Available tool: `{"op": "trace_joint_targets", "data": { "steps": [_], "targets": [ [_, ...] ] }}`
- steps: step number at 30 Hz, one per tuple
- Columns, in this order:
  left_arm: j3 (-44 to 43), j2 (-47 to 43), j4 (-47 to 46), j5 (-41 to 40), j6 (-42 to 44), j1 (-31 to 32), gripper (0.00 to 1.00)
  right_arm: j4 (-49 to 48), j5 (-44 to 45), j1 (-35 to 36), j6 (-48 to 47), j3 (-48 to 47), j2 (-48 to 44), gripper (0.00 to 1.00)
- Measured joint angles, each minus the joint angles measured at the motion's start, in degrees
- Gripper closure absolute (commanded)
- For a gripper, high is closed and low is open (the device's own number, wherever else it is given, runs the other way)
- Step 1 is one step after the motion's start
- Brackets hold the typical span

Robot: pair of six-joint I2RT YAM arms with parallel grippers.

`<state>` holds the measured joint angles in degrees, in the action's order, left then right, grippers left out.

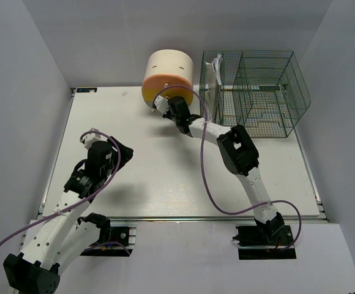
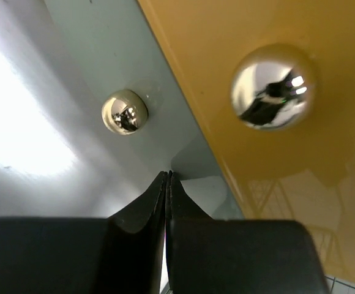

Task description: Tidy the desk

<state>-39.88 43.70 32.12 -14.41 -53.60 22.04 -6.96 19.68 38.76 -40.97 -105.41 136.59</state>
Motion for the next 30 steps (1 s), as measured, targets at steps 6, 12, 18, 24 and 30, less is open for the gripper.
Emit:
{"op": "trace_joint_targets", "data": {
  "steps": [6, 12, 18, 24, 30],
  "targets": [
    [0.00, -0.48, 1.16, -0.02, -0.11, 0.09, 0.30, -4.11, -0.76, -0.17, -2.14, 4.76, -0.72, 1.00],
    [1.49, -3.52, -0.63, 0.52, 0.63, 0.09, 0.34, 5.53, -20.81, -1.18, 0.09, 21.73, -15.72, 1.00],
    [5.79, -6.40, -7.30, 4.90, 3.89, 0.09, 0.56, 17.97, -39.89, -2.25, 11.30, 22.16, -33.16, 0.84],
    [7.48, -6.45, -14.88, 10.27, 7.72, 0.09, 0.67, 25.44, -46.99, -4.13, 20.74, 25.66, -46.93, 0.81],
    [6.93, -3.56, -18.97, 14.86, 11.61, 0.28, 0.05, 30.05, -44.39, -6.19, 26.49, 35.76, -59.30, 0.74]
  ]
}}
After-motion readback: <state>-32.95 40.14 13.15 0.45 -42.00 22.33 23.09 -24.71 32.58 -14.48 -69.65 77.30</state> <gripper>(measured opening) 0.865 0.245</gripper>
